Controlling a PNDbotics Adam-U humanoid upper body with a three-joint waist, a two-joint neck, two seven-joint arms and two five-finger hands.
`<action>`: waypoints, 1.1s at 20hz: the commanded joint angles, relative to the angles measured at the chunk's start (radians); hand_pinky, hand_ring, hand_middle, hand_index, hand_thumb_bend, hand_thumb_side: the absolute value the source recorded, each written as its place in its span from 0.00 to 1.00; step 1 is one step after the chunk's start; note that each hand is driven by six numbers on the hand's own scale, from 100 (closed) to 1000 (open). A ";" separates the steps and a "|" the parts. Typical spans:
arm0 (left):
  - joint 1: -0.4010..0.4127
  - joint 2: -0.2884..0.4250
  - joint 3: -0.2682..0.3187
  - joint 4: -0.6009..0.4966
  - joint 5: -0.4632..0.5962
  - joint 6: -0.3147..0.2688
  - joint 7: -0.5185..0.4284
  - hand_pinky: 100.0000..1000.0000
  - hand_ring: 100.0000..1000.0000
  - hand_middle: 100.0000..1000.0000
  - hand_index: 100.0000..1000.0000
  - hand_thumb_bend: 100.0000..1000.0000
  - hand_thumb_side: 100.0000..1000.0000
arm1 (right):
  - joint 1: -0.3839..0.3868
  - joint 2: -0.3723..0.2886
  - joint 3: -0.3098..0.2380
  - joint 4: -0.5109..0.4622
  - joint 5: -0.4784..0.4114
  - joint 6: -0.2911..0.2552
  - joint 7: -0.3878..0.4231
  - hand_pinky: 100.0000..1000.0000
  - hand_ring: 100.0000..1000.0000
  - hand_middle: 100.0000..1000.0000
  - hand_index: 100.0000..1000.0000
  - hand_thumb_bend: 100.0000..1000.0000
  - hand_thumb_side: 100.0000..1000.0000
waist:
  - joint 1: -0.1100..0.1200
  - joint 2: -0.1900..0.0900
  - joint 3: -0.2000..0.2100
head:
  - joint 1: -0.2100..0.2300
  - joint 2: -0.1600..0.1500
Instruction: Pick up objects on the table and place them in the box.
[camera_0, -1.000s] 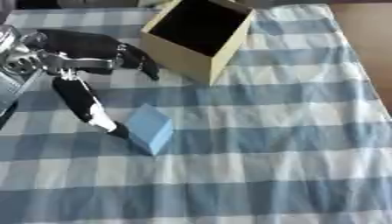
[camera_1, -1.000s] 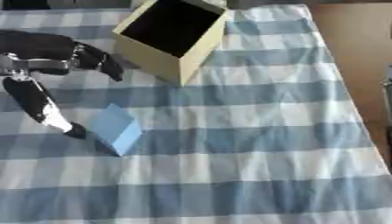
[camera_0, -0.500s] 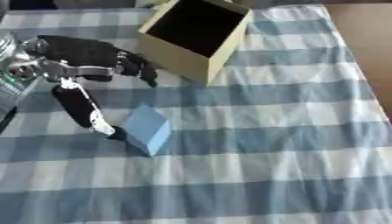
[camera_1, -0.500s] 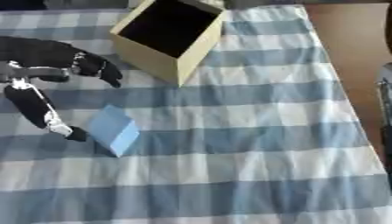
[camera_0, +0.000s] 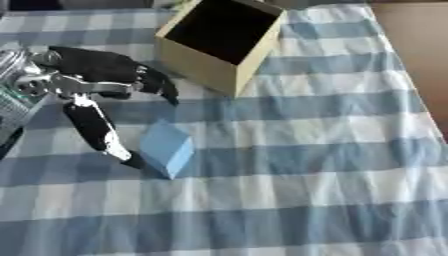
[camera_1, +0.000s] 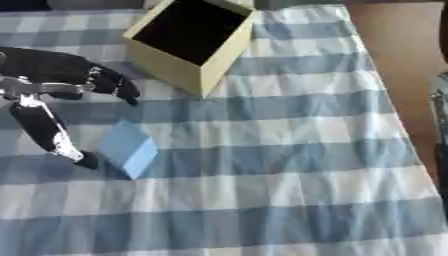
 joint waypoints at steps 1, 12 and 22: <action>-0.014 0.006 0.000 0.006 -0.028 -0.117 -0.098 0.82 0.90 0.87 0.90 0.62 0.45 | -0.006 -0.010 -0.011 -0.020 -0.007 0.000 0.004 0.68 0.73 0.63 0.80 0.00 0.96 | 0.000 -0.018 -0.001 | 0.003 -0.006; -0.019 -0.031 -0.015 0.053 -0.057 -0.144 -0.075 0.81 0.89 0.84 0.87 0.59 0.44 | -0.007 -0.005 -0.010 -0.020 -0.012 0.004 0.010 0.68 0.73 0.63 0.81 0.00 0.96 | -0.005 -0.013 -0.003 | 0.010 -0.009; -0.025 -0.048 -0.011 0.069 -0.026 -0.147 -0.026 0.70 0.75 0.58 0.63 0.44 0.33 | -0.006 -0.001 -0.010 -0.020 -0.016 0.007 0.014 0.68 0.73 0.63 0.81 0.00 0.96 | -0.007 -0.013 -0.001 | 0.012 -0.010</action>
